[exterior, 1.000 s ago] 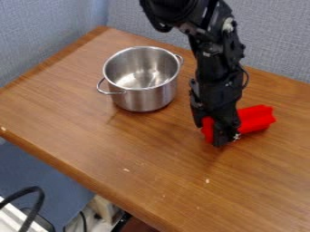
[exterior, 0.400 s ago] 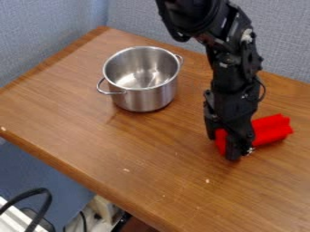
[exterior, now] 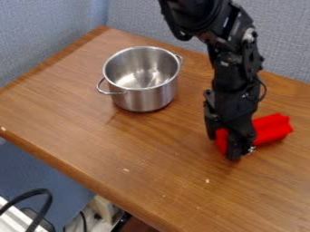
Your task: Move the red object from the metal pot to the table
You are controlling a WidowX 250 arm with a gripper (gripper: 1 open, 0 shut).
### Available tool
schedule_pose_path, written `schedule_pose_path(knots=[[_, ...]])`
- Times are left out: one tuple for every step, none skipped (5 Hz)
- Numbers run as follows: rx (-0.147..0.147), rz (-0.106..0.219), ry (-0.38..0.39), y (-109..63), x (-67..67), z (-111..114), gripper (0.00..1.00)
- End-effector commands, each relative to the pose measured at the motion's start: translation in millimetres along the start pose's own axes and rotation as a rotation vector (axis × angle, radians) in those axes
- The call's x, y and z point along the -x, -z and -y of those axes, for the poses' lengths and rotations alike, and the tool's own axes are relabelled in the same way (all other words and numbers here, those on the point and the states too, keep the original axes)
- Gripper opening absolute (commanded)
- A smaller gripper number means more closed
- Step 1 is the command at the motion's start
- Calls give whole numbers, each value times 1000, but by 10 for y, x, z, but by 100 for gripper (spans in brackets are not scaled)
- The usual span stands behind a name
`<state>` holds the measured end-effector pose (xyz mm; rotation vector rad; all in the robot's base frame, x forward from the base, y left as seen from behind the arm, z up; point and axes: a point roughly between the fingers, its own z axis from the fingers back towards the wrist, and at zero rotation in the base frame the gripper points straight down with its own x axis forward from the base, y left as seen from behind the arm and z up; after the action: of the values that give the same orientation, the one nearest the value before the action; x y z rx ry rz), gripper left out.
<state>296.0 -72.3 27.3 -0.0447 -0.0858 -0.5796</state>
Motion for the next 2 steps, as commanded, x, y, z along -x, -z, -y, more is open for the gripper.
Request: schedule_pose_path(knots=[[-12,-14,-21,-18,12,-147,0],[-4,-35,-28,3,46,-202,0]])
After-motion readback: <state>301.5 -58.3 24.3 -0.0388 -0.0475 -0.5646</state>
